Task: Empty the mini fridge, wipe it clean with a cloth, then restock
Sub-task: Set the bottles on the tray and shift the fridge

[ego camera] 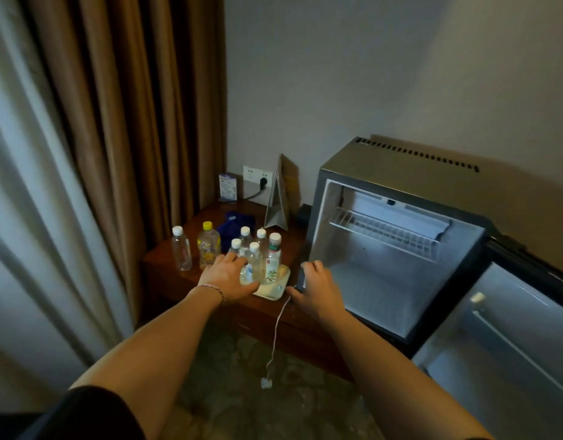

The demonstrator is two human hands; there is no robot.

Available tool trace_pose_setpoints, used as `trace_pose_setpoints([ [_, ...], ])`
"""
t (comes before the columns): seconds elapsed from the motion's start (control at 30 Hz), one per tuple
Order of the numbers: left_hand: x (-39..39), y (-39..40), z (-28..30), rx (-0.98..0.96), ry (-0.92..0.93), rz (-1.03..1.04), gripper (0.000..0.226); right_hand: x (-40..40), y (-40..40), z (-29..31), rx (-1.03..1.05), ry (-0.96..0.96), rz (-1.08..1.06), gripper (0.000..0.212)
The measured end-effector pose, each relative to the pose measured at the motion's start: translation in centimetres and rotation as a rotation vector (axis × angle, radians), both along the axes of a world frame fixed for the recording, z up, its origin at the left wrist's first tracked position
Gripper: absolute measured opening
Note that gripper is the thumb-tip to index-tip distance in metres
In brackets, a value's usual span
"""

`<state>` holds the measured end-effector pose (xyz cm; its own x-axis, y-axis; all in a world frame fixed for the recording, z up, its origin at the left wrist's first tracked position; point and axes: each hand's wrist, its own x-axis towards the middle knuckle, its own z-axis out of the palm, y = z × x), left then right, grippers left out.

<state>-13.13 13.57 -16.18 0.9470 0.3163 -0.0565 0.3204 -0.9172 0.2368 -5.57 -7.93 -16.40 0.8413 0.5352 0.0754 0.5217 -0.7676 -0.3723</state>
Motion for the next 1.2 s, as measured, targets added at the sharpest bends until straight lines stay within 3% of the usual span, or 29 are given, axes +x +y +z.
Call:
trace_pose_setpoints([
  [0.27, 6.3, 7.1, -1.6, 0.005, -0.023, -0.039, 0.069, 5.9, 7.9, -1.5, 0.007, 0.068, -0.024, 0.055],
  [0.73, 19.2, 8.8, -8.1, -0.150, 0.053, 0.054, 0.059, 19.7, 15.1, -5.9, -0.090, 0.199, 0.069, 0.046],
  [0.87, 20.8, 8.6, -9.6, -0.188, 0.084, 0.082, 0.062, 22.0, 16.7, -6.9, -0.202, 0.181, 0.113, 0.058],
  [1.2, 20.7, 7.9, -10.4, -0.193, 0.100, 0.103, 0.045, 22.7, 16.7, -9.3, -0.222, 0.218, 0.152, 0.033],
])
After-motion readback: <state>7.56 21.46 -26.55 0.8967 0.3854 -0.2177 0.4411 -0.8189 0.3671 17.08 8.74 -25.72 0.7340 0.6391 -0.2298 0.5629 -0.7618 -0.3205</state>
